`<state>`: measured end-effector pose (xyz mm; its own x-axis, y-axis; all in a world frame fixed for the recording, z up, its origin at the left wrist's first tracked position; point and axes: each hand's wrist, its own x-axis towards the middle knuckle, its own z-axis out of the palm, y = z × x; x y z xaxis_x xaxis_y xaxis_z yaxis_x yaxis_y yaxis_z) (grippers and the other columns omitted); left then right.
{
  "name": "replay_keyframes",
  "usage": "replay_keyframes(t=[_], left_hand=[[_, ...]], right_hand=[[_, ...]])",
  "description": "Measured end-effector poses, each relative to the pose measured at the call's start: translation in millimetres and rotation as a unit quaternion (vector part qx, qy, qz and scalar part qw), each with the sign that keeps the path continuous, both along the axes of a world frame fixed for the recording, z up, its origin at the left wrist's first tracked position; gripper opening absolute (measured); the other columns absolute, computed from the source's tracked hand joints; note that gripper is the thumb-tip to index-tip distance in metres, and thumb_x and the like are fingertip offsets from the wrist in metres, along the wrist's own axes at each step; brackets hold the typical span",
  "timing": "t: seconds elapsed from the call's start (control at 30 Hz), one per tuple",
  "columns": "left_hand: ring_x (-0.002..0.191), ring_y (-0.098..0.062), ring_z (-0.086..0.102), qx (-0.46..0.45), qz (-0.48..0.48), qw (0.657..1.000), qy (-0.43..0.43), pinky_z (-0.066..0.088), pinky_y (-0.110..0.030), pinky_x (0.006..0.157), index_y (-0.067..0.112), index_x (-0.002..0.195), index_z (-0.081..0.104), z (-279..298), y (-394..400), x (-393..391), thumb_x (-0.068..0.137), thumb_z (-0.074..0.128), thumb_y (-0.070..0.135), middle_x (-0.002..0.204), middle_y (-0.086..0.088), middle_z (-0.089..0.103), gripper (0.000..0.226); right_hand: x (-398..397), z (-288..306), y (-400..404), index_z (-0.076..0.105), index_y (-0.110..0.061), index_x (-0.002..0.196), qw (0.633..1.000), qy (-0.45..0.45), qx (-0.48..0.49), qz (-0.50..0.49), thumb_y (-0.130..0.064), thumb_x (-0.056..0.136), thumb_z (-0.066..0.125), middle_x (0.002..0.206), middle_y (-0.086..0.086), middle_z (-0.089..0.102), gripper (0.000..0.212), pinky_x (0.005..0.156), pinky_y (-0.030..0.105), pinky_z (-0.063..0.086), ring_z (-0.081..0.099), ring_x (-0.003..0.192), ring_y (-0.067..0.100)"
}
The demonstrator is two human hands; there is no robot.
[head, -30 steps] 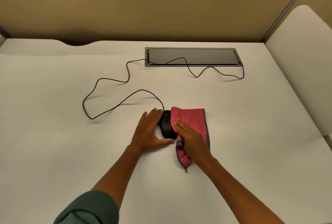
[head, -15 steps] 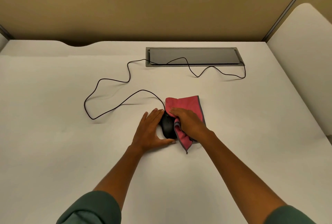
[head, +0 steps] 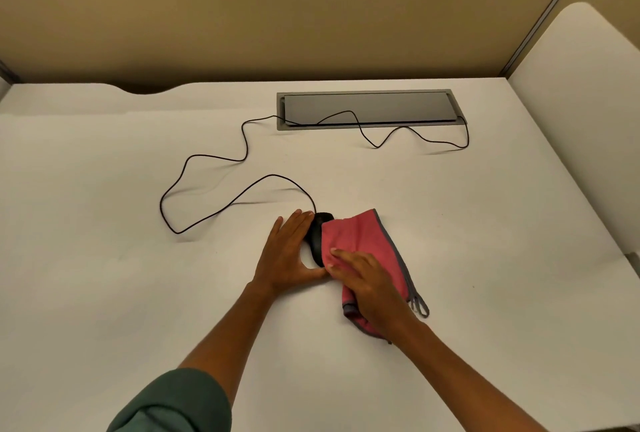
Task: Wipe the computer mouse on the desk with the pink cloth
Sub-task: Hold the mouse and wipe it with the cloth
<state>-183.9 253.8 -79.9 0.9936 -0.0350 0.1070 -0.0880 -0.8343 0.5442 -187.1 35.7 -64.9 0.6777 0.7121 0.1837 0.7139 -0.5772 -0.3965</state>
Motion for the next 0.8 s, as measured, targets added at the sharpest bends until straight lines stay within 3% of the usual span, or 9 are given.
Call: replay_keyframes(t=[0.07,0.17,0.4,0.47,0.53,0.6,0.7,0.8], left_hand=[[0.148,-0.012,0.018,0.009,-0.012,1.000,0.009,0.012,-0.045,0.122,0.010,0.150,0.030,-1.7,2.1,0.8,0.060,0.057,0.084,0.157,0.000,0.030,0.120],[0.149,-0.014,0.019,0.006,-0.017,1.000,0.013,0.012,-0.045,0.122,0.010,0.150,0.029,-3.3,3.6,1.2,0.060,0.056,0.085,0.157,-0.001,0.031,0.121],[0.146,-0.017,0.027,-0.025,-0.011,1.000,-0.005,0.016,-0.046,0.121,0.015,0.145,0.038,-0.8,2.8,1.7,0.059,0.066,0.074,0.151,0.001,0.041,0.109],[0.145,-0.020,0.030,-0.032,-0.005,0.999,-0.010,0.017,-0.047,0.120,0.012,0.141,0.043,2.4,-0.2,1.9,0.062,0.063,0.067,0.147,-0.002,0.046,0.099],[0.144,-0.020,0.031,-0.037,0.006,0.999,-0.008,0.018,-0.047,0.120,0.007,0.139,0.045,1.3,-1.9,2.6,0.065,0.057,0.063,0.145,-0.005,0.048,0.093],[0.144,-0.017,0.031,-0.046,0.013,0.999,0.009,0.013,-0.042,0.122,0.008,0.144,0.038,-0.2,-2.7,2.9,0.066,0.057,0.067,0.150,-0.004,0.042,0.099],[0.144,-0.010,0.029,-0.064,0.013,0.998,0.011,0.011,-0.039,0.122,0.008,0.151,0.025,-1.4,0.4,3.4,0.067,0.059,0.068,0.156,-0.002,0.031,0.108],[0.141,-0.001,0.023,-0.070,0.005,0.998,0.008,0.010,-0.036,0.122,0.005,0.152,0.016,-0.5,4.1,3.6,0.067,0.060,0.070,0.158,-0.004,0.026,0.116]], right_hand=[[-2.9,-4.5,0.0,0.054,-0.013,0.134,0.999,0.002,-0.011,0.046,-0.011,0.062,0.088,0.142,0.007,0.052,0.080,0.099,0.041,0.045,0.045,0.124,0.031],[-0.6,-2.7,2.5,0.053,-0.013,0.135,0.999,0.016,-0.008,0.051,-0.011,0.053,0.092,0.142,0.006,0.051,0.092,0.091,0.041,0.053,0.044,0.120,0.029],[18.5,1.9,22.4,0.066,-0.011,0.120,0.992,-0.095,0.003,0.078,-0.010,0.065,0.085,0.132,0.005,0.062,0.058,0.085,0.041,0.053,0.051,0.106,0.028],[22.0,3.4,31.8,0.069,-0.016,0.116,0.989,-0.134,-0.009,0.060,-0.016,0.081,0.070,0.127,0.003,0.065,0.035,0.085,0.044,0.051,0.052,0.105,0.028],[23.7,5.7,42.1,0.070,-0.020,0.113,0.989,-0.144,-0.010,0.021,-0.023,0.089,0.053,0.122,0.000,0.067,0.030,0.090,0.048,0.048,0.055,0.108,0.029],[27.1,7.5,50.3,0.070,-0.021,0.110,0.991,-0.129,-0.017,-0.018,-0.028,0.088,0.052,0.119,0.000,0.068,0.030,0.096,0.056,0.044,0.058,0.113,0.032],[38.9,8.5,64.6,0.066,-0.015,0.117,0.994,-0.048,-0.093,-0.039,-0.027,0.083,0.068,0.123,0.007,0.066,0.037,0.102,0.059,0.040,0.057,0.119,0.037],[53.0,12.0,83.0,0.061,-0.015,0.125,0.990,0.011,-0.131,-0.051,-0.034,0.093,0.045,0.132,0.008,0.060,0.041,0.107,0.052,0.038,0.052,0.125,0.032]])
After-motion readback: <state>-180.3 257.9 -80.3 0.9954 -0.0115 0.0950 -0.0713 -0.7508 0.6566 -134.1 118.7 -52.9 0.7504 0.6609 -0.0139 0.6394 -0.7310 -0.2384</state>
